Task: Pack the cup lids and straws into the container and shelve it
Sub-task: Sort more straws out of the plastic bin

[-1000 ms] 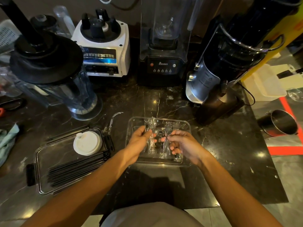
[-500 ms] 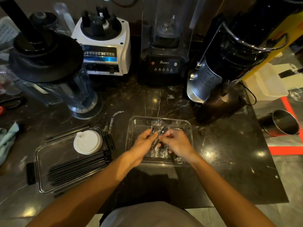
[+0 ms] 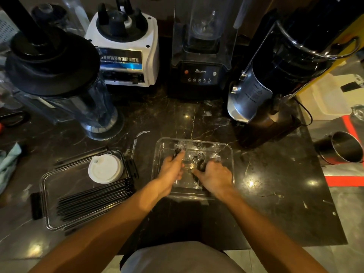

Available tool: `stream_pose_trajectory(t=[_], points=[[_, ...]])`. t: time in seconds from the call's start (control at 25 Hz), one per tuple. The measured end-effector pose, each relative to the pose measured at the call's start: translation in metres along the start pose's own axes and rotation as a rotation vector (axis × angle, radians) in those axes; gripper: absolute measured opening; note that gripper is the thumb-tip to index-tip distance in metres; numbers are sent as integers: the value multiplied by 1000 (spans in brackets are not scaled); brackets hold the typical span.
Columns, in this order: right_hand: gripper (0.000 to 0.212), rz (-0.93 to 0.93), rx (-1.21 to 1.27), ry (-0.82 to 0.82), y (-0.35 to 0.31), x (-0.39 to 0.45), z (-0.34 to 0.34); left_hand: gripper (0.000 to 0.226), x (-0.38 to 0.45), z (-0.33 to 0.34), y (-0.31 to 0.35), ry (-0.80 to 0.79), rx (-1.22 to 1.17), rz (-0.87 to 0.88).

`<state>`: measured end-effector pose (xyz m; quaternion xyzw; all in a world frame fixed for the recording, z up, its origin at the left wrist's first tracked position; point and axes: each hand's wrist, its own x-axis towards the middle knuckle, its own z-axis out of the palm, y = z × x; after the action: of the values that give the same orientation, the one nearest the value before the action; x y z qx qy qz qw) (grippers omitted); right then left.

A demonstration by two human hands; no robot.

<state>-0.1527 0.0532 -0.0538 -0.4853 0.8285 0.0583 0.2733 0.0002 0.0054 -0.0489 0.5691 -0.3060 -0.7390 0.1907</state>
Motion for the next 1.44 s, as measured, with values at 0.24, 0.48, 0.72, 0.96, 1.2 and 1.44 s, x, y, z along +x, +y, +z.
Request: stream_pose_trajectory(t=[0.24, 0.48, 0.72, 0.96, 1.2, 1.44], points=[[14, -72, 142, -83, -9, 2, 4, 12, -3, 0, 1, -19, 36, 50], [14, -74, 684, -210, -1, -8, -5, 4, 6, -3, -6, 12, -32, -10], [4, -123, 851, -222, 3, -8, -10, 20, 4, 2, -6, -131, -61, -12], [15, -35, 560, -65, 8, -4, -19, 20, 16, 5, -7, -28, -45, -14], [17, -47, -57, -83, 4, -3, -9, 21, 13, -1, -3, -23, -118, -37], [12, 3, 486, -201, 13, 5, -21, 26, 18, -4, -7, 34, -77, -44]])
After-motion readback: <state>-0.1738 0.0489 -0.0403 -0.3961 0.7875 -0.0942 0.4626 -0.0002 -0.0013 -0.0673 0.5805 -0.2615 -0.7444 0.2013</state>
